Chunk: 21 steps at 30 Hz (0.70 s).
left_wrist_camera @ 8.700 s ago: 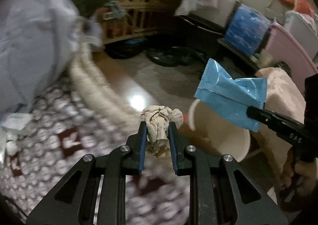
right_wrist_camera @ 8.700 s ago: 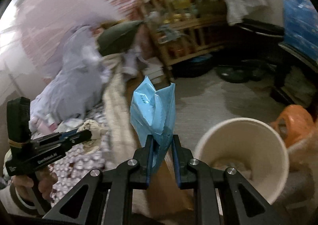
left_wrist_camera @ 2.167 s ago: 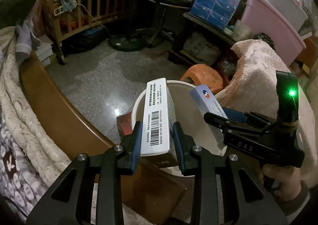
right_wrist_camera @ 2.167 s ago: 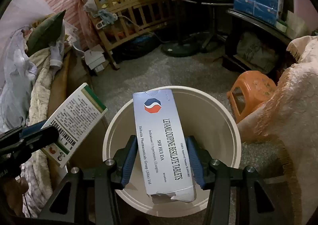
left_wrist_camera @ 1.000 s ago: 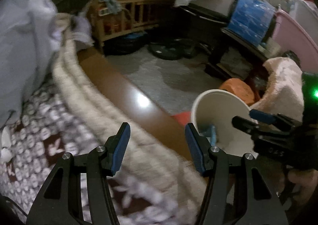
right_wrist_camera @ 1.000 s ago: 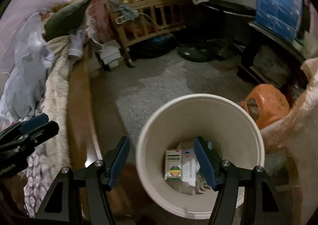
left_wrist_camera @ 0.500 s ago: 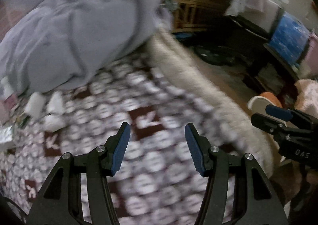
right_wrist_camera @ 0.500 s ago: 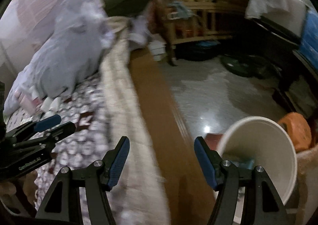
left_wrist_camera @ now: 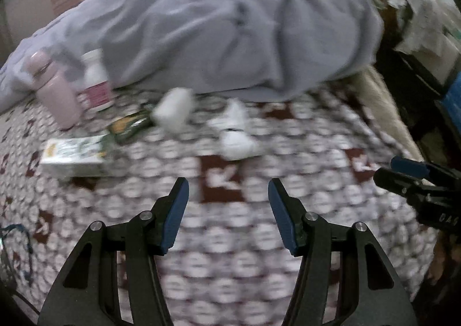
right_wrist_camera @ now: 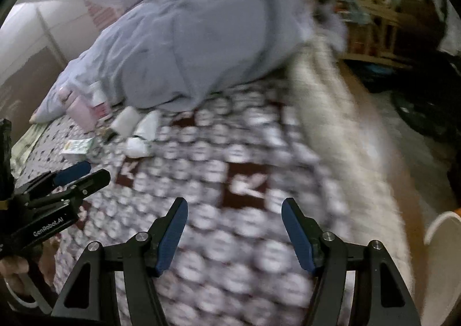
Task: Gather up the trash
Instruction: 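Swing both open tools back toward the bed, then grasp the white sponge with the left tool while the right tool grasps the white tissue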
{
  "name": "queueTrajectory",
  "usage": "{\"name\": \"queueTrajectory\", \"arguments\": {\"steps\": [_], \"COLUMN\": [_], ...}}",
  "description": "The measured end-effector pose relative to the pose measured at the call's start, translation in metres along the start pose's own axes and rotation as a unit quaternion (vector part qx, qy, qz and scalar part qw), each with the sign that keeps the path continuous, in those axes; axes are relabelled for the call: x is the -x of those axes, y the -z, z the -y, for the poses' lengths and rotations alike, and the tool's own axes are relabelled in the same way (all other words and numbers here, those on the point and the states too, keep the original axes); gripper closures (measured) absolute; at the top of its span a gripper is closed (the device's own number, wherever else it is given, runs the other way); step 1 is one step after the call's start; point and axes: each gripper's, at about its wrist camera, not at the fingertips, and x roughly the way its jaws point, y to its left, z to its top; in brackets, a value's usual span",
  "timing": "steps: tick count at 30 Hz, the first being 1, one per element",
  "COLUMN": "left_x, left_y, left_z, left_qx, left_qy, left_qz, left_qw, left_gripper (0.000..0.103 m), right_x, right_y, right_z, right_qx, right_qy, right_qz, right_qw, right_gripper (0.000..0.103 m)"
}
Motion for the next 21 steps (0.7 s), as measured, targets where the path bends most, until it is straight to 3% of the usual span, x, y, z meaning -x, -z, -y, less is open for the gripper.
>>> {"name": "queueTrajectory", "arguments": {"steps": [7, 12, 17, 18, 19, 20, 21], "left_x": [-0.011, -0.017, -0.029, -0.033, -0.036, -0.039, -0.042], "left_y": [-0.004, -0.016, -0.027, -0.029, -0.032, -0.035, -0.039], "left_z": [-0.069, -0.091, -0.106, -0.107, -0.106, -0.105, -0.103], "left_qx": [0.052, 0.061, 0.075, 0.076, 0.077, 0.076, 0.075], "left_qy": [-0.020, -0.023, -0.001, 0.003, 0.008, 0.011, 0.014], "left_qz": [-0.007, 0.000, -0.001, -0.001, 0.000, 0.000, 0.000], "left_qw": [0.9984, 0.9979, 0.9972, 0.9971, 0.9970, 0.9970, 0.9971], "left_gripper": [0.047, 0.047, 0.047, 0.047, 0.047, 0.047, 0.047], "right_x": [-0.057, -0.096, -0.137, -0.139, -0.139, -0.137, -0.135], "right_y": [-0.035, -0.059, -0.070, -0.070, -0.070, -0.068, -0.069], "right_z": [-0.062, -0.094, -0.107, -0.108, -0.108, -0.107, -0.105], "right_qx": [0.015, 0.030, 0.036, 0.039, 0.044, 0.048, 0.044], "right_qy": [-0.050, -0.053, -0.056, -0.053, -0.046, -0.051, -0.064], "right_qz": [-0.024, -0.037, -0.069, -0.067, -0.061, -0.057, -0.056], "right_qw": [0.998, 0.997, 0.995, 0.996, 0.996, 0.996, 0.995], "right_gripper": [0.038, 0.038, 0.039, 0.043, 0.063, 0.076, 0.077]}}
